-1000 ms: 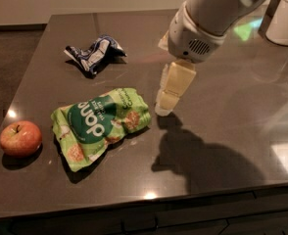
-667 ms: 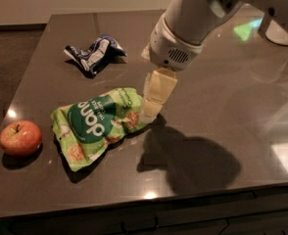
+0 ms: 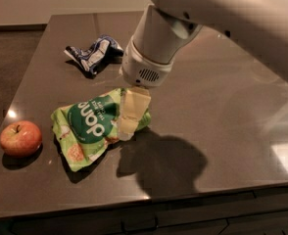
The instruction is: Pick green rice chip bag
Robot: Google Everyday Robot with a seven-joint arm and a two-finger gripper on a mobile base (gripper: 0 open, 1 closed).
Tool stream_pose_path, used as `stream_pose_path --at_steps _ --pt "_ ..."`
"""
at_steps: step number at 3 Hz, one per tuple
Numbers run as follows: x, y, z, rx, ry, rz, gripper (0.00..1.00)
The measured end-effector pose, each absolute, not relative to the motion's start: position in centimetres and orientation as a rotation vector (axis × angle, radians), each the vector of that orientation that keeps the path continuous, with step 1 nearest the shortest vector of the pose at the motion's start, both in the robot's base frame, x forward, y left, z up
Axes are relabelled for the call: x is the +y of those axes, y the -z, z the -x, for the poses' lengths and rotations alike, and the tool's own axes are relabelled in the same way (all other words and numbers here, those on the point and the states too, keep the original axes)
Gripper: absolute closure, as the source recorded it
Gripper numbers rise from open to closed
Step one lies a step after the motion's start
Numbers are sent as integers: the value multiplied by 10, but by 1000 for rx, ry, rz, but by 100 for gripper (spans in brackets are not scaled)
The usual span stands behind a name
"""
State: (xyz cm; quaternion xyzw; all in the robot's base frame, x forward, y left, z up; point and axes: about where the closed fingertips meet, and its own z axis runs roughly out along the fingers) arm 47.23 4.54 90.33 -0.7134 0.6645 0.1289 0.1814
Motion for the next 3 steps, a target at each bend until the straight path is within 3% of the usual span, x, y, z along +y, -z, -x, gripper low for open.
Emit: stream_pose_path --at_steps 2,3 --pt "66 -880 -477 1906 -291 2075 0" --pt "68 -873 -478 1911 -263 2101 18"
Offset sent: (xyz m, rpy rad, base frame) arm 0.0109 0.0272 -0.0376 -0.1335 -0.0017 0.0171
